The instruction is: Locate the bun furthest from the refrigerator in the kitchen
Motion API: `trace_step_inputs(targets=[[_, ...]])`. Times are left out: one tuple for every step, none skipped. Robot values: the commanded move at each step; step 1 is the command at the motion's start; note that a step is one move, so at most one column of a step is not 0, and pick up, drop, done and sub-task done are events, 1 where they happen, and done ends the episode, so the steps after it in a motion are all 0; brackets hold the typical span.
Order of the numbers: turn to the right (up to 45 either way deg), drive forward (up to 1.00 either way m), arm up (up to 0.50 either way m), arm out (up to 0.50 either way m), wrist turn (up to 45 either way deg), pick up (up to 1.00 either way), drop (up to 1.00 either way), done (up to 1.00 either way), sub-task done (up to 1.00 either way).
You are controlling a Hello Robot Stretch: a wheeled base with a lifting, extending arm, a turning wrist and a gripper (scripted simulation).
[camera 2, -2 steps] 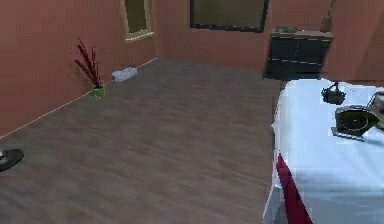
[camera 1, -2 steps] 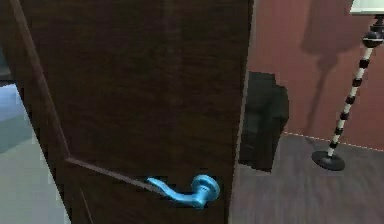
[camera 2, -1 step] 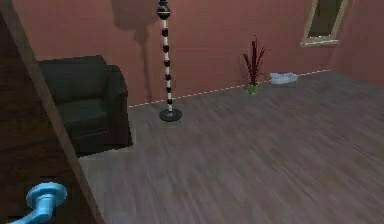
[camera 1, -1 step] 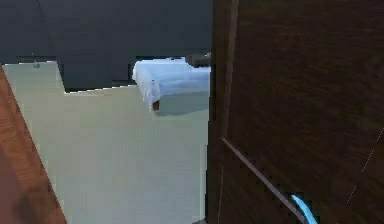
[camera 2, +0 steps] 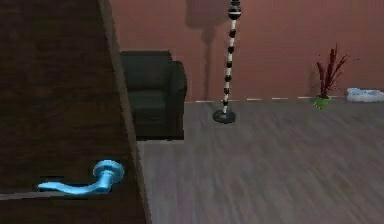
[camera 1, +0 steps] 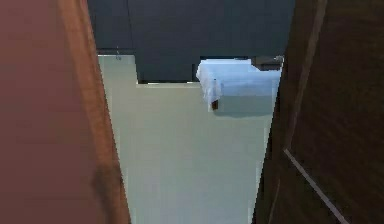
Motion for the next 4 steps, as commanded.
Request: trace_step_inputs(targets=[[0.0,0.6,0.0,0.0,0.0,0.0,0.0,0.0,0.0],[-12.0,0.0,0.0,0.0,0.0,0.0,0.0,0.0,0.0],[0.0,0.3,0.0,0.0,0.0,0.0,0.0,0.0,0.0],[-9.0,0.0,0.0,0.0,0.0,0.0,0.0,0.0,0.0]])
